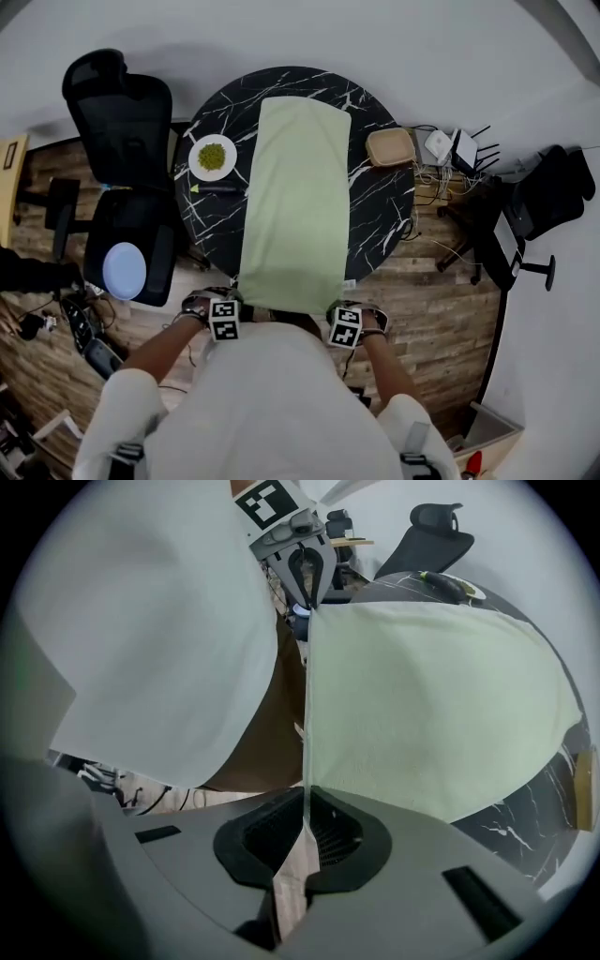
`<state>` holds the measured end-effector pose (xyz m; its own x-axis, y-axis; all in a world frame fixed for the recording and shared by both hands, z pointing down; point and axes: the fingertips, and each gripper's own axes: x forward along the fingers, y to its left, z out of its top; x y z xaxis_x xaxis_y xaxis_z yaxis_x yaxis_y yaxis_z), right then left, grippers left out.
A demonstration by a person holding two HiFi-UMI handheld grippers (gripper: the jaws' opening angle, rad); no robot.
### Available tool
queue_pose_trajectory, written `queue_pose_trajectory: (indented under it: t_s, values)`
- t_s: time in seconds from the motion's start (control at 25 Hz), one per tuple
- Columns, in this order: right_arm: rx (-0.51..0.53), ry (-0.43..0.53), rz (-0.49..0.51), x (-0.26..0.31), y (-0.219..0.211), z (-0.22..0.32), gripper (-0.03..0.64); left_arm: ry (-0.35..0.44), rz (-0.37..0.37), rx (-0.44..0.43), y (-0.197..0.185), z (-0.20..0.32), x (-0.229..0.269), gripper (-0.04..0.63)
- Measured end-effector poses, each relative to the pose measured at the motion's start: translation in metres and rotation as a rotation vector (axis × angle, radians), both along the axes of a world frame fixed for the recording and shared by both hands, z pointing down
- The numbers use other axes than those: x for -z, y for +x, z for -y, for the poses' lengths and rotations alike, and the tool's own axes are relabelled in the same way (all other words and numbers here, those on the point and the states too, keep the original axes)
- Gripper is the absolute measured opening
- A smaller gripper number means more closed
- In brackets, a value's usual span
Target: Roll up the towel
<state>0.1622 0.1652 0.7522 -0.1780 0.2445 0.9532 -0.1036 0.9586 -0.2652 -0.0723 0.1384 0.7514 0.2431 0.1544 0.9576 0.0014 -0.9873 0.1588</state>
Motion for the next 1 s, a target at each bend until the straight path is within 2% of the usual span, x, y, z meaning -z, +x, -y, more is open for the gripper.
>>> queue_pose_trajectory:
  t_s: [0.12, 0.2, 0.52, 0.64, 0.8, 1.0]
  values:
    - [-0.019, 0.031, 0.003, 0.011, 0.001, 0.017, 0.015, 0.015, -0.013, 0.017, 0.001, 0.013, 0.011, 0.014]
    - [-0.019, 0.089, 0.003, 0.023, 0.004, 0.038, 0.015, 0.037, -0.027, 0.049, 0.003, 0.029, 0.022, 0.014]
    - [-0.081, 0.415, -0.008, 0.046, 0.012, 0.161, 0.015, 0.260, -0.031, 0.141, 0.010, 0.135, 0.044, 0.015]
    - [-0.103, 0.500, -0.033, 0.042, 0.014, 0.203, 0.015, 0.331, -0.009, 0.148, 0.015, 0.173, 0.044, 0.015]
    - [-0.130, 0.528, -0.072, 0.025, 0.016, 0.234, 0.015, 0.375, 0.038, 0.141, 0.021, 0.206, 0.031, 0.015]
    - [-0.164, 0.522, -0.090, 0.012, 0.017, 0.237, 0.015, 0.364, 0.058, 0.162, 0.022, 0.210, 0.018, 0.015]
